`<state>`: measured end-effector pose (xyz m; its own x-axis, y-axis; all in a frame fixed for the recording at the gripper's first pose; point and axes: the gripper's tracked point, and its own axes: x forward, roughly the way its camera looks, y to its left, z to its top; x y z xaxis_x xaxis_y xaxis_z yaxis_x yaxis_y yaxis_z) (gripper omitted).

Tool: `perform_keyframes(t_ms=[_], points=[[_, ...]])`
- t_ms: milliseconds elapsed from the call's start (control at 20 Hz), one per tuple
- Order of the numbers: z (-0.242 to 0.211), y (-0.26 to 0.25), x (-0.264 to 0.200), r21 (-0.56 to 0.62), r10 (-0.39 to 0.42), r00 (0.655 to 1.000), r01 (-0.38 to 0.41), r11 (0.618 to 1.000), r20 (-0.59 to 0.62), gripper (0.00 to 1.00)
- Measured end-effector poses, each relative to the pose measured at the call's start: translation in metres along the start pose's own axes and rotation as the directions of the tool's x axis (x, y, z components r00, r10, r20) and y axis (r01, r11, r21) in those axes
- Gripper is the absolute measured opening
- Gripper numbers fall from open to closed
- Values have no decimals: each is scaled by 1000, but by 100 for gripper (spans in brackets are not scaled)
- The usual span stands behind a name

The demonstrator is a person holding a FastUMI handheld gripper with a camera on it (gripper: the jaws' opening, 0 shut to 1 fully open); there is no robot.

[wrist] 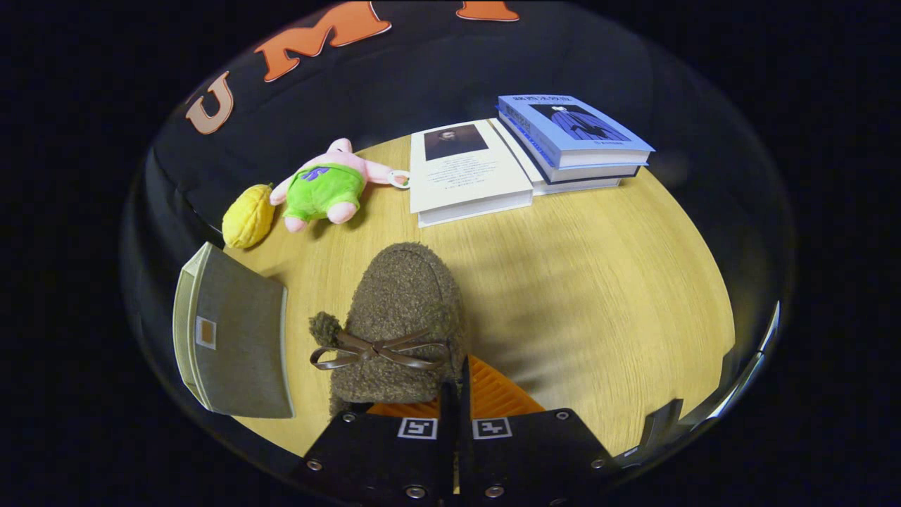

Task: Open the storage box then place both shoes into the box .Put the left shoe in first, then the right shoe, with the right side of both shoes facing outward in a uniform manner.

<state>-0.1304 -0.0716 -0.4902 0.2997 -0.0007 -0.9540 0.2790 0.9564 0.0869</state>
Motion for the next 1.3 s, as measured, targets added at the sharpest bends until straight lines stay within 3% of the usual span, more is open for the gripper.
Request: perform_keyframes(t_ms=[200, 900, 1300], points=[[3, 37, -19, 13, 10, 1000, -10, 1000, -26, 4], [31, 207, -84, -82, 190, 982, -188, 979, 19, 4], [22, 281, -79, -126, 238, 971, -237, 963, -14, 4]])
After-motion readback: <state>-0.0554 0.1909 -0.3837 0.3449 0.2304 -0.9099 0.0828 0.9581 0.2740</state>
